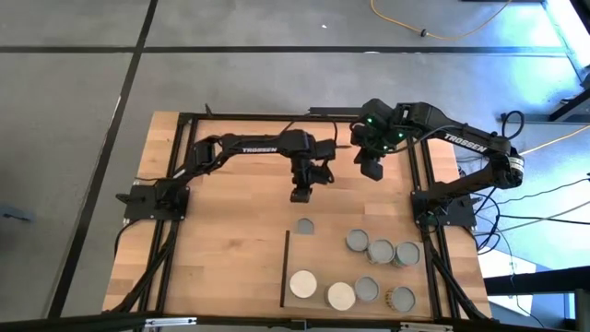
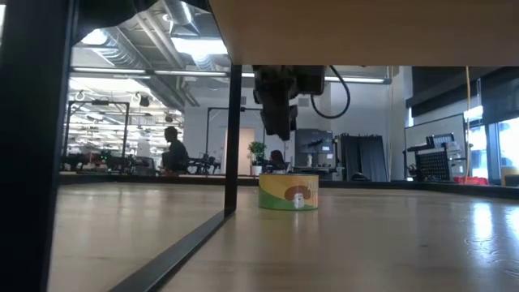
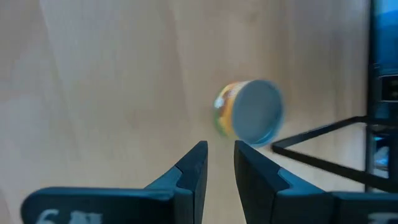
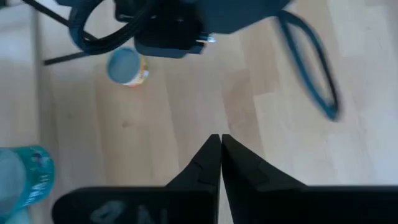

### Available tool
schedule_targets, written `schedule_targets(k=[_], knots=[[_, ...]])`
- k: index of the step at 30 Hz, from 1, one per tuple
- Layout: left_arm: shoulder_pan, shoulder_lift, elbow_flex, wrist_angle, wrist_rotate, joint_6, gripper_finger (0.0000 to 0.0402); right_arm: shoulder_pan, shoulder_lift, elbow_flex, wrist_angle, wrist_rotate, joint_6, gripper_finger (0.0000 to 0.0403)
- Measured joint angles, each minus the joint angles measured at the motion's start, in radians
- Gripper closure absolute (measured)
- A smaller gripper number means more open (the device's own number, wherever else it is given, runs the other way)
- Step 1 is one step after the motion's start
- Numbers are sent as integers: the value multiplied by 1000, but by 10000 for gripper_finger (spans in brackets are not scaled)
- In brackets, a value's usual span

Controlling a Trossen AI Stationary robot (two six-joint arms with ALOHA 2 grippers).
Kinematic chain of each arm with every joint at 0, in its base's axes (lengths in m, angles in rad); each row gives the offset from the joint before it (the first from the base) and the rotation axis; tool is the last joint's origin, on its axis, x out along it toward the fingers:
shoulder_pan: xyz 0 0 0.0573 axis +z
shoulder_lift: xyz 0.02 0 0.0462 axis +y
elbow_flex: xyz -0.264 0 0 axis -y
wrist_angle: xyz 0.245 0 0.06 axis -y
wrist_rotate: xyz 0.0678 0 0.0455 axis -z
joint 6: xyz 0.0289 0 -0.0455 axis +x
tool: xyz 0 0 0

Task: Pick and place cans onto a shelf
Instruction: Put the yellow canned mushroom on the shelf aligned with the other blue canned cherries

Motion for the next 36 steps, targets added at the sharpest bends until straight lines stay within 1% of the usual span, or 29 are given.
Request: schedule_targets(k=[3, 9, 14, 17, 23, 29, 31, 36], knots=[[-11, 1, -14, -3, -47, -21, 330, 0, -1, 0, -8, 32, -5, 386], [-47, 1, -15, 10, -51, -22, 330, 0, -25, 0, -13, 30, -51, 386], [-92, 1, -15, 26, -54, -24, 330, 0, -67, 0, 2, 30, -56, 386], [-116, 1, -15, 65, -80, -48, 330, 0, -93, 0, 2, 17, -64, 386], [-123, 1, -15, 75, -79, -73, 330, 0, -131, 0, 13, 11, -80, 386], [-114, -1, -15, 62, -164, -67, 330, 0, -142, 0, 28, 12, -112, 386], [-103, -3, -15, 54, -162, -60, 330, 0, -141, 0, 47, 12, -115, 386], [-78, -3, -15, 51, -105, -70, 330, 0, -141, 0, 93, 12, -134, 386]])
